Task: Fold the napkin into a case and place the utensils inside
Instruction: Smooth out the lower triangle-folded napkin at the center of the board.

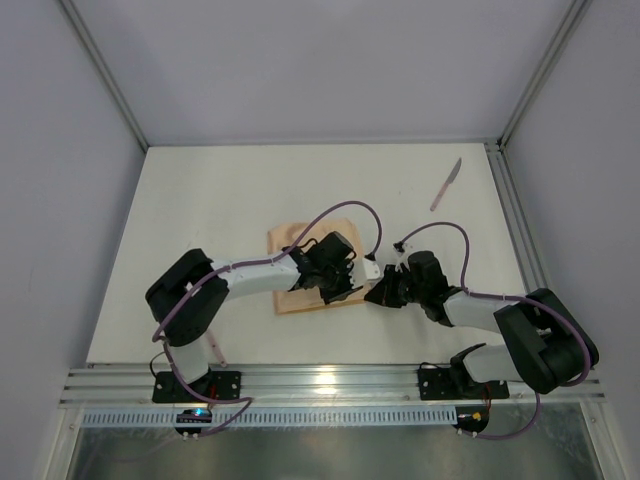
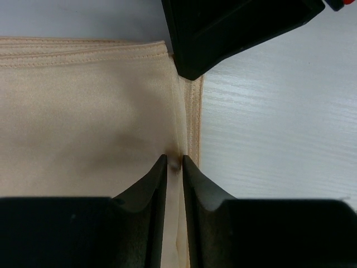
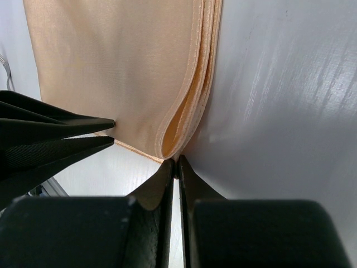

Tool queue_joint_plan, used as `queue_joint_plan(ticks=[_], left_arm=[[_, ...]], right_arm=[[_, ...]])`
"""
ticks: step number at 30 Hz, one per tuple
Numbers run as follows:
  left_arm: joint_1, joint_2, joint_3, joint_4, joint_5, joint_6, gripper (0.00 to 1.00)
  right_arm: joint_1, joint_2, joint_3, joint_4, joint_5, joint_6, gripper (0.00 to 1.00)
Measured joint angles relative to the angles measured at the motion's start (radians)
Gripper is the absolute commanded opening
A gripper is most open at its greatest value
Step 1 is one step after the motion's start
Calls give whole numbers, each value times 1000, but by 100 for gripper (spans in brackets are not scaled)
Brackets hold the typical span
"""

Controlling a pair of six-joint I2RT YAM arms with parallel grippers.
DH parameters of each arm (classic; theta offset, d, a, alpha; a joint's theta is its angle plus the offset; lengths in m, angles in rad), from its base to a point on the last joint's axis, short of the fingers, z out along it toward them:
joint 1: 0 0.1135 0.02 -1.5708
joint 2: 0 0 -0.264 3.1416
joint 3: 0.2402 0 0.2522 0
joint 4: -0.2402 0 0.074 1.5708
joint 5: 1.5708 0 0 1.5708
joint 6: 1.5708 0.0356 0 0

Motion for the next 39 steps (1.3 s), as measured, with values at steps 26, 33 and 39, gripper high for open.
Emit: queue_joint_plan(ticks=[26,33,39], left_arm=[[0,-51,-21,-9,10,4,0],[0,-97,-42,-24,31,11,0],[0,-96,-47,-49,47,28,1]], right_arm=[[0,0,-10,18,0,8,8],[0,0,-11,20,-4,17,8],[0,0,-11,20,-4,23,8]])
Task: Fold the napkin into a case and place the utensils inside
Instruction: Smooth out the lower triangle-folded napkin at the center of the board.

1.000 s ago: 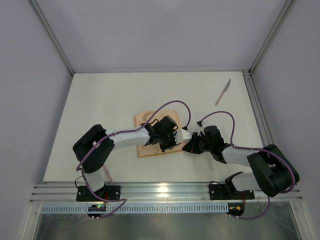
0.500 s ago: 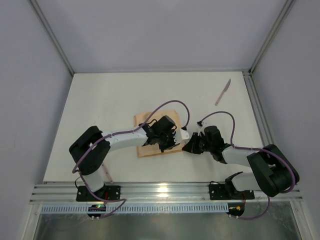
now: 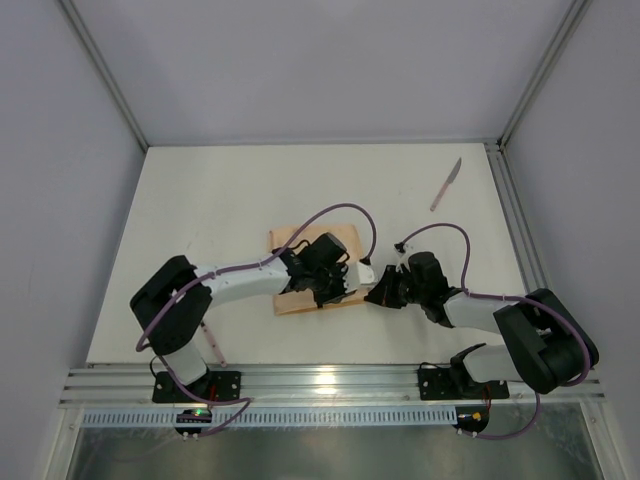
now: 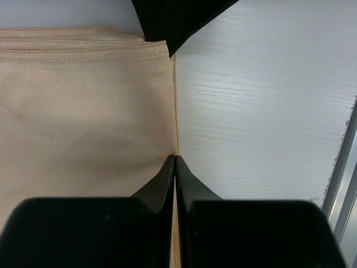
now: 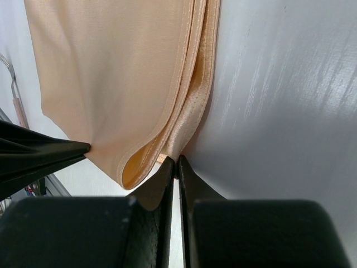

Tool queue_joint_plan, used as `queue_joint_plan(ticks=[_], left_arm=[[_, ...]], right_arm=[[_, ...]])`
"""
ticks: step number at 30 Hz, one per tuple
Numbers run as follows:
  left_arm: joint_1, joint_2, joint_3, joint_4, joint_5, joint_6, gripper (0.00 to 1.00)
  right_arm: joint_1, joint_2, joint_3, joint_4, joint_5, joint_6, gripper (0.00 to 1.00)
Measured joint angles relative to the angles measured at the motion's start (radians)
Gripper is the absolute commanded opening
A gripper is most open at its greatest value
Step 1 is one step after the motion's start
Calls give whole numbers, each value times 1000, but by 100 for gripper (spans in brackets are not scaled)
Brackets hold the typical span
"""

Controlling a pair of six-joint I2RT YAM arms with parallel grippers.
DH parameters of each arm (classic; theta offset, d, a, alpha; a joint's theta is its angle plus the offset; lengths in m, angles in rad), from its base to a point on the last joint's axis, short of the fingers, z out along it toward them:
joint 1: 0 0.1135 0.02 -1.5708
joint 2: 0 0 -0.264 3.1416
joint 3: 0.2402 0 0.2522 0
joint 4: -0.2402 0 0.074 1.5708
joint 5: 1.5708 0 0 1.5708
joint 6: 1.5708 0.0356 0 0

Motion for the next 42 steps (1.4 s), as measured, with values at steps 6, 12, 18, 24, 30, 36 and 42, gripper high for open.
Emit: queue_joint_plan(ticks=[6,12,18,24,30,36,42], left_arm=[[0,34,2,-23,-2,14,46],[0,-2,34,-119,-2,36,57],[0,-124,65,-266,-68,115,67],[0,-311,-157,-319,-235,215,70],[0,-390,-360,-300,-326,296,69],[0,-386,-386,-205,-363,336,62],[2,-372,-386,-163,-353,334,62]], right_arm=[[0,-8,0,-9,0,0,23],[0,-71,13,-104,11,-20,36],[0,-209,46,-304,44,-59,52],[0,-373,115,-516,91,-127,54],[0,-383,238,-574,92,-203,54],[0,-329,291,-551,46,-258,53],[0,-298,296,-538,33,-273,50]])
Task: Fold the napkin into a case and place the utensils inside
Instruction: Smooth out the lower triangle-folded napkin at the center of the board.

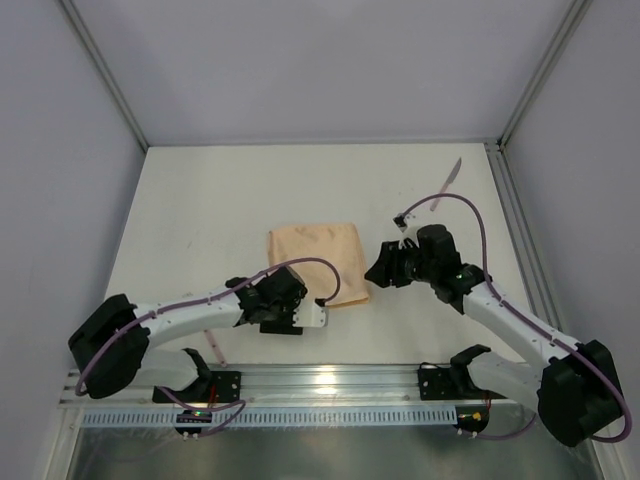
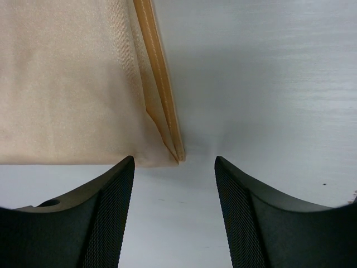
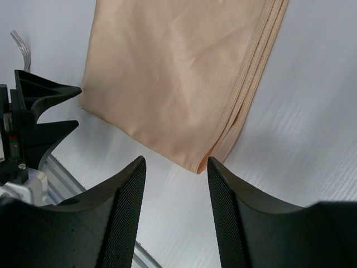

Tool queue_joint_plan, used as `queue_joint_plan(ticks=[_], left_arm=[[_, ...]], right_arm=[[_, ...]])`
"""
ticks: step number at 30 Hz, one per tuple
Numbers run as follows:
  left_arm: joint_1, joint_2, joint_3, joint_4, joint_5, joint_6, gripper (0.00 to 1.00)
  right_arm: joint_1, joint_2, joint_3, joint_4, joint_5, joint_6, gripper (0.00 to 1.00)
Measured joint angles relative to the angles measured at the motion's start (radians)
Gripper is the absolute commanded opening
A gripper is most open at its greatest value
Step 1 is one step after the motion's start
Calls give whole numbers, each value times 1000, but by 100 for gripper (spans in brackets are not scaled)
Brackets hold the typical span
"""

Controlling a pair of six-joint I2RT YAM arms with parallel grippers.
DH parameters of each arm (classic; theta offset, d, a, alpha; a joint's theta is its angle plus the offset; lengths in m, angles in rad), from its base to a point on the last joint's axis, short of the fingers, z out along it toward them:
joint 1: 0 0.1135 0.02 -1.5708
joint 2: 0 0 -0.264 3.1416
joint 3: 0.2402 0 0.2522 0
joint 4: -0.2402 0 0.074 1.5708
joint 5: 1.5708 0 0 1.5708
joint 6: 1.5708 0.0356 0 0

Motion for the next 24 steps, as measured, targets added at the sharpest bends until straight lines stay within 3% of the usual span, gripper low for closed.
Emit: queue_joint_plan(ticks=[1,4,5,6,9,15,19,24], left_arm=[[3,-13,0,-6,14,-6,62],[44,-73,16,-47,100,-24,60],[81,-95,35,-72,147,-35,57],[136,-116,66,-94,196,-49,49],[249,-135,154,-85,220,-110,40],[268,-6,209,5,242,-225,36],[263,135,185,15,253,-248,39],[231,156,117,18,223,-235,38]], right_arm=[[0,14,8,4,0,0,49],[0,80,56,19,-3,3,29],[0,110,79,29,-10,5,21],[0,144,102,47,-21,9,18],[2,223,128,113,-59,26,10],[50,336,77,230,-102,72,4],[74,360,-8,300,-124,104,4],[74,412,-91,346,-114,126,4]])
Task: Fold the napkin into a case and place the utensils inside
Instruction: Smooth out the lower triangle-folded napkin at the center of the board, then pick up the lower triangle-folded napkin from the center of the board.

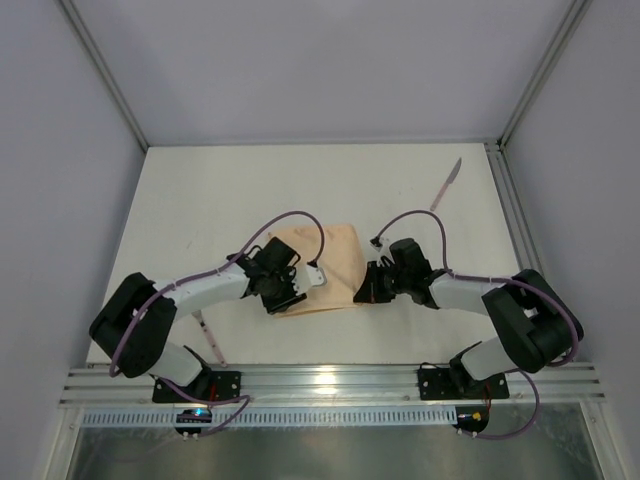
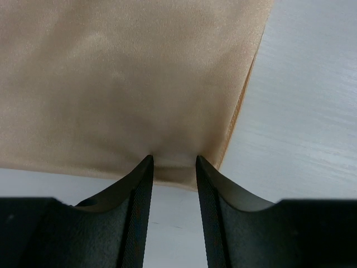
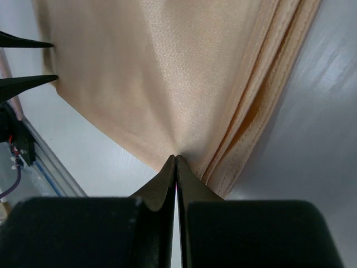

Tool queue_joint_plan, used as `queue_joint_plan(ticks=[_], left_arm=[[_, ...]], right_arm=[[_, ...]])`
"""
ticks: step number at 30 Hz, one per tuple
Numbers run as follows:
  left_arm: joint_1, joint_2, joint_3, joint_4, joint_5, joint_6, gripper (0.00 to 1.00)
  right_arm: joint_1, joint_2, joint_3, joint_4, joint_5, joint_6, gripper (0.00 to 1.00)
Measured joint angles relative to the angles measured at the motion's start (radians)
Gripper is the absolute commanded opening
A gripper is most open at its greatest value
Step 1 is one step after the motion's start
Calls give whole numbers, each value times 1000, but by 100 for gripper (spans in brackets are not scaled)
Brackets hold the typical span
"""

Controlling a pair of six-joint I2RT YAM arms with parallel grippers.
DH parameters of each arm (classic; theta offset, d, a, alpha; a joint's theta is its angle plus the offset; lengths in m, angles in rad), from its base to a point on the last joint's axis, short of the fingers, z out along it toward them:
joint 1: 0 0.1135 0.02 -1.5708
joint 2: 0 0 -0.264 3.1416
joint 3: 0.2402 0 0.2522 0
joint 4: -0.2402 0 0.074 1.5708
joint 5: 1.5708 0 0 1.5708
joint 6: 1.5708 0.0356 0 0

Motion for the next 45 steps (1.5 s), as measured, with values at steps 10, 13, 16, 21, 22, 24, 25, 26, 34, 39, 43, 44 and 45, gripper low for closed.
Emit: queue_joint_plan(ticks=[10,13,16,21,22,24,25,26,34,39,43,44,45], left_arm=[[-19,-8,-18,23,-31,45,35],[-20,-14,-18,21,-27,70,51],[-21,-42,-17,-21,-16,98,62],[-63,-143,8,-100,-36,178,76],[-78,-156,8,-105,-44,199,76],[-111,-162,3,-116,-65,229,76],[-134,-161,-5,-116,-78,245,76],[-154,-160,-16,-119,-89,255,75],[-237,-124,-92,-97,-193,310,72],[-246,-110,-89,-76,-219,328,70],[-250,-98,-82,-78,-222,324,67],[-250,-97,-82,-77,-222,323,67],[-250,-97,-82,-75,-222,321,63]], right_arm=[[-16,15,-38,49,3,12,4],[-17,15,-37,48,0,9,4],[-17,15,-31,39,-5,-1,4],[-21,16,-17,11,-9,-16,4],[-21,16,-16,8,-10,-18,4],[-21,16,-13,1,-12,-21,4],[-21,16,-11,-4,-12,-23,4],[-21,16,-8,-9,-12,-24,4],[-21,16,3,-33,-12,-31,4],[-21,16,3,-36,-11,-35,4],[-21,16,4,-39,-11,-39,4],[-21,16,5,-39,-11,-39,4],[-21,16,5,-40,-11,-39,4]])
